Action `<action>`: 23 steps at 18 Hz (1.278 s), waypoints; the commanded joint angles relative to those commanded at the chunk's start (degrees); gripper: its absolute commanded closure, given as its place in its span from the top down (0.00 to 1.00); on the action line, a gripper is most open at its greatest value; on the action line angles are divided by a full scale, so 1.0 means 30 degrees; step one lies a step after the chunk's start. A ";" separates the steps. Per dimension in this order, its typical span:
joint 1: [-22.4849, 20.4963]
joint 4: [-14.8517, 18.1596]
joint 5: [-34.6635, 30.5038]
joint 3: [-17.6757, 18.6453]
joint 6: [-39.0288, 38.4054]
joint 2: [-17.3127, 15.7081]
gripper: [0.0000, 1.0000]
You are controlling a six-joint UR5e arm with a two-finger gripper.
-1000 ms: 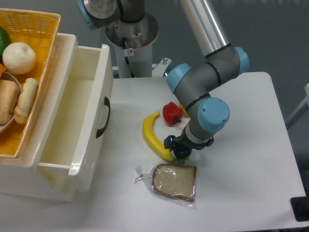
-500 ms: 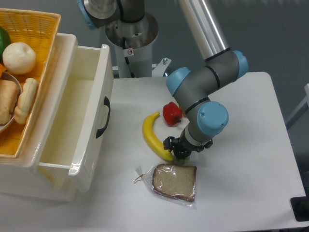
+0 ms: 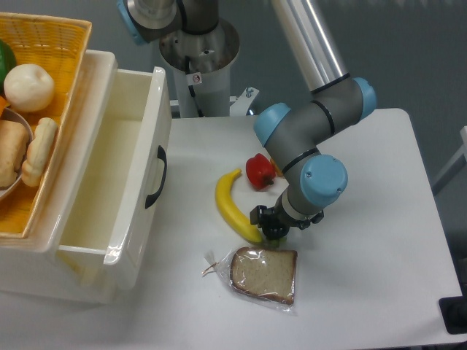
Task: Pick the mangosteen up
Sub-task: 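Lower the gripper onto the mangosteen and close the fingers around it, then lift the gripped mangosteen up off the table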
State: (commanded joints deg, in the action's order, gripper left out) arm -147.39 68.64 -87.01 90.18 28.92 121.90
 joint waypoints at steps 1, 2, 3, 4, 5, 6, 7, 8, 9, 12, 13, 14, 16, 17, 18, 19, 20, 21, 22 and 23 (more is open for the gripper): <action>0.0000 0.0000 0.0029 0.0000 0.0000 0.0000 0.73; 0.0000 0.0000 0.0029 0.0000 0.0029 0.0000 0.68; 0.0000 0.0000 0.0029 0.0000 0.0030 -0.0029 0.66; 0.0000 0.0000 0.0000 -0.0029 0.0146 -0.0029 0.61; 0.0000 0.0029 0.0000 -0.0088 0.0263 -0.0087 0.58; 0.0000 0.0029 0.0029 -0.0117 0.0322 -0.0146 0.52; 0.0000 0.0029 0.0029 -0.0146 0.0352 -0.0175 0.49; 0.0000 0.0029 0.0000 -0.0176 0.0381 -0.0205 0.47; 0.0000 0.0029 0.0029 -0.0176 0.0410 -0.0263 0.44; 0.0000 0.0058 0.0000 -0.0351 0.0877 -0.0642 0.43; 0.0000 0.0088 -0.0029 -0.0497 0.1227 -0.0790 0.42; 0.0000 0.0088 -0.0029 -0.0643 0.1840 -0.0936 0.42; 0.0000 0.0146 0.0000 -0.0936 0.3303 -0.1259 0.42; 0.0000 0.0175 0.0029 -0.1025 0.3949 -0.1521 0.42; -0.0029 0.0205 -0.0029 -0.1026 0.4767 -0.1784 0.42; -0.0029 0.0205 -0.0029 -0.1026 0.5791 -0.2048 0.42; -0.0029 0.0205 -0.0029 -0.1055 0.6874 -0.2283 0.42; -0.0087 0.0205 -0.0029 -0.1055 0.7987 -0.2517 0.42; -0.0204 0.0205 -0.0029 -0.1026 0.9013 -0.2752 0.42; -0.0292 0.0234 -0.0029 -0.0968 0.9894 -0.2928 0.42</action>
State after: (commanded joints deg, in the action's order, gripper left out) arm -148.27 69.34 -87.10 87.27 58.60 113.12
